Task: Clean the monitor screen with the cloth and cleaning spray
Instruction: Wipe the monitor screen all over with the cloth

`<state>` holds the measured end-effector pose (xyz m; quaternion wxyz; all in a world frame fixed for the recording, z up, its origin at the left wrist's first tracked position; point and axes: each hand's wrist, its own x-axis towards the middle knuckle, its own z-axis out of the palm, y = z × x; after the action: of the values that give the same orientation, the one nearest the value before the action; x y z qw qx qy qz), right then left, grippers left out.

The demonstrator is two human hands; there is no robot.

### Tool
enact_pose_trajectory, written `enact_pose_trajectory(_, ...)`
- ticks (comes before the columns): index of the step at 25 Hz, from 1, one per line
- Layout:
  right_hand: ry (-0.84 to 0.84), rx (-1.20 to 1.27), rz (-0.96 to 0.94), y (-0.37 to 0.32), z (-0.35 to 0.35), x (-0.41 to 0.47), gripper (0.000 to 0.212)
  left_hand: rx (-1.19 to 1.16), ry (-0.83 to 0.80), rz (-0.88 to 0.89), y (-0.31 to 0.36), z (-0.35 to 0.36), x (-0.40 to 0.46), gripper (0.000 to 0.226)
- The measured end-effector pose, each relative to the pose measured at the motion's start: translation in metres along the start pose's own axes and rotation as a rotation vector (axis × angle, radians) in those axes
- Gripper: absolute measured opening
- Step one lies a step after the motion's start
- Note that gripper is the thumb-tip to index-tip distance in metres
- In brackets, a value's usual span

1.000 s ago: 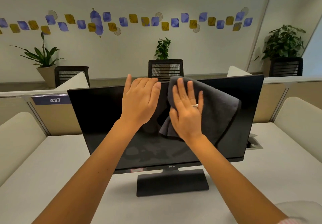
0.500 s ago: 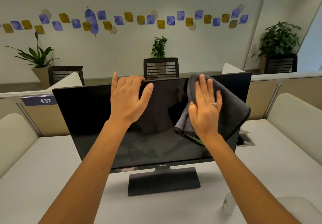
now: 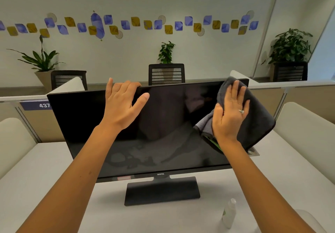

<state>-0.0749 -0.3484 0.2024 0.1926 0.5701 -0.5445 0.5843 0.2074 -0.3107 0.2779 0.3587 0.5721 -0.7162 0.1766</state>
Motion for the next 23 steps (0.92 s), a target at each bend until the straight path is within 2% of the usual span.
enact_pose_trajectory(7, -0.161, 0.049, -0.400, -0.068, 0.023, -0.031, 0.055, -0.009, -0.029, 0.009, -0.001, 0.001, 0.003, 0.057)
enact_pose_trajectory(12, -0.213, 0.027, -0.484, -0.065, 0.020, -0.030, 0.055, -0.033, -0.028, 0.011, -0.005, 0.001, 0.002, 0.056)
enact_pose_trajectory(15, -0.159, -0.019, -0.379, -0.043, 0.010, -0.015, 0.058, -0.039, -0.026, 0.018, -0.003, 0.002, 0.003, 0.055)
enact_pose_trajectory(21, -0.014, -0.006, 0.117, 0.010, -0.010, 0.014, 0.060, -0.046, -0.033, 0.014, -0.003, 0.002, 0.004, 0.054)
enact_pose_trajectory(23, 0.000, -0.017, 0.191, 0.010, -0.010, 0.014, 0.058, -0.045, -0.036, 0.014, -0.002, 0.003, 0.005, 0.053)
